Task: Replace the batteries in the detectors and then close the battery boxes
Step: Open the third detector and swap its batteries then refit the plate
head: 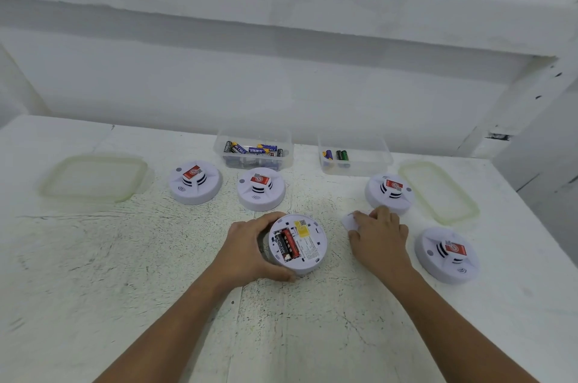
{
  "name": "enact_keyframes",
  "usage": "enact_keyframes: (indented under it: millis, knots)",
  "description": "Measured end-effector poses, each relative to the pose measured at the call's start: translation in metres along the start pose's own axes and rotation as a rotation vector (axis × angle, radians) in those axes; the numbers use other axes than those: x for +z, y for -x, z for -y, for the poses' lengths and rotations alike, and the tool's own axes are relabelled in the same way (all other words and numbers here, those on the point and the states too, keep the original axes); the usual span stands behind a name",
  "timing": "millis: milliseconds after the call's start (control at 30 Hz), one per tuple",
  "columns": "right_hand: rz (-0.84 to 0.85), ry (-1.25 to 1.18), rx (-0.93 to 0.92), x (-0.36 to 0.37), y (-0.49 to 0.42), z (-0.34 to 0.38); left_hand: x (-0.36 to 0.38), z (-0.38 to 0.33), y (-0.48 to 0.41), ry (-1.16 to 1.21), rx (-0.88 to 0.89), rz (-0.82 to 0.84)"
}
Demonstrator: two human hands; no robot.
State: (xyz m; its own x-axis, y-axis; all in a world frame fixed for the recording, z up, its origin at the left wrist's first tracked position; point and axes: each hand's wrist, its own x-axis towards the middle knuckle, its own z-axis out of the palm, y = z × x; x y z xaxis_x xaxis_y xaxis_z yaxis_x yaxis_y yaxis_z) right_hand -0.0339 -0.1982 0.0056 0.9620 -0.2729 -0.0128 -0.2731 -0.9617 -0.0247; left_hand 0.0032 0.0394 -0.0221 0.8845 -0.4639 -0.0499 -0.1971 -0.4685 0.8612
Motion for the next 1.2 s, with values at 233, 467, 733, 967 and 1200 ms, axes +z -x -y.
enact_keyframes:
  millis: [233,467,733,967,1200]
  knots:
    - [-0.042,-0.569,-0.348,-0.026,0.005,0.042,-0.001,-0.003,0.000,-0.037,0.002,-0.017]
    - [0.016,-0.481,-0.572,-0.012,0.006,0.070,-0.001,-0.004,0.001,-0.056,0.064,-0.021]
    - [-0.092,-0.308,-0.652,-0.002,0.003,0.076,0.001,-0.007,0.005,-0.137,0.048,-0.073]
    - [-0.001,-0.335,-0.697,-0.008,-0.002,0.077,0.002,-0.007,0.005,-0.156,0.027,-0.063]
    - [0.163,-0.709,-0.497,-0.022,0.004,0.069,0.002,-0.009,0.007,-0.127,-0.044,-0.061]
